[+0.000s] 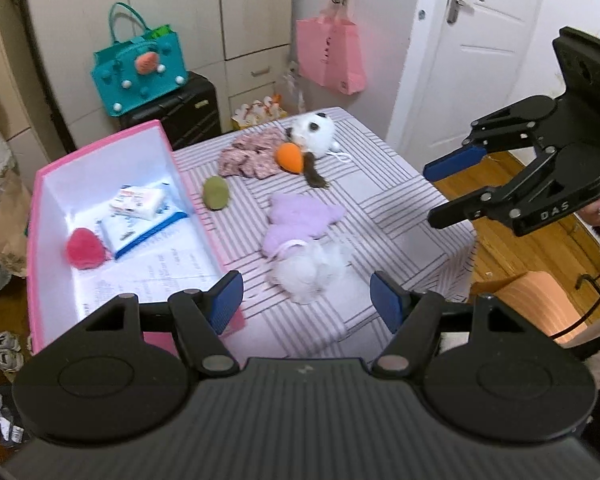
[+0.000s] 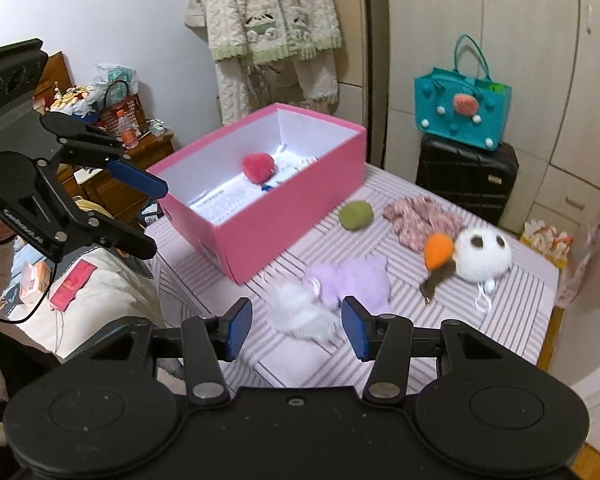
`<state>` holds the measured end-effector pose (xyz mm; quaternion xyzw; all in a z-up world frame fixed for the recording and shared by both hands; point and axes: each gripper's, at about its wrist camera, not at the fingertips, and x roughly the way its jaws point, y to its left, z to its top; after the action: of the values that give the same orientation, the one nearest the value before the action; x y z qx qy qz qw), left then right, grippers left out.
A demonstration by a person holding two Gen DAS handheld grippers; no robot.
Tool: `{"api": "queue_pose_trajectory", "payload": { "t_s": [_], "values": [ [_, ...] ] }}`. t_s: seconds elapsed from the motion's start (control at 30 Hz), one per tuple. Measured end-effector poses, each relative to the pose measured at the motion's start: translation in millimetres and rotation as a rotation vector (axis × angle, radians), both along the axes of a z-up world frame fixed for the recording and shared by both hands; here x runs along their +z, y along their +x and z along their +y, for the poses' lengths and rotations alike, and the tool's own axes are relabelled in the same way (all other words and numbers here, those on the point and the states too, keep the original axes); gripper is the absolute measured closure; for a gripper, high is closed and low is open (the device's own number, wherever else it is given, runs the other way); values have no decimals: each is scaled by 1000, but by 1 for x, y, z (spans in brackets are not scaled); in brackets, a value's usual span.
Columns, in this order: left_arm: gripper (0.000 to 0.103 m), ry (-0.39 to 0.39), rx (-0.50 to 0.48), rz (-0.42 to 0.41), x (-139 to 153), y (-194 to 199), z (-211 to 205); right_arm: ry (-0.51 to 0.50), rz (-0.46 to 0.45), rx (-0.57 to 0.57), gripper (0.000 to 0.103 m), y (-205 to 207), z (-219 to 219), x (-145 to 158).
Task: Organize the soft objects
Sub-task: 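Open both grippers and withdraw them from the pink box, then grasp the pink floral cloth with the left gripper while the right grasps the orange sponge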
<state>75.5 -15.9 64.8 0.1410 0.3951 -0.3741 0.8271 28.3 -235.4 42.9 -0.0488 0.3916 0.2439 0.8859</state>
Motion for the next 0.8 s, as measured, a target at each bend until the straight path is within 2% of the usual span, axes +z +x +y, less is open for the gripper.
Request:
{"api": "queue_pose_trajectory", "payload": {
  "t_s": [0.23, 0.5, 0.8],
  "values": [
    [34, -4, -28, 33, -25, 6, -31, 30, 12, -34, 48, 5, -23, -26],
    [34, 26, 23, -26, -50, 24, -66, -7, -62, -46, 48, 29, -42, -49],
    [36, 31, 68, -137, -59, 79, -105, -86, -190, -3, 48, 74, -44, -68]
  ]
}}
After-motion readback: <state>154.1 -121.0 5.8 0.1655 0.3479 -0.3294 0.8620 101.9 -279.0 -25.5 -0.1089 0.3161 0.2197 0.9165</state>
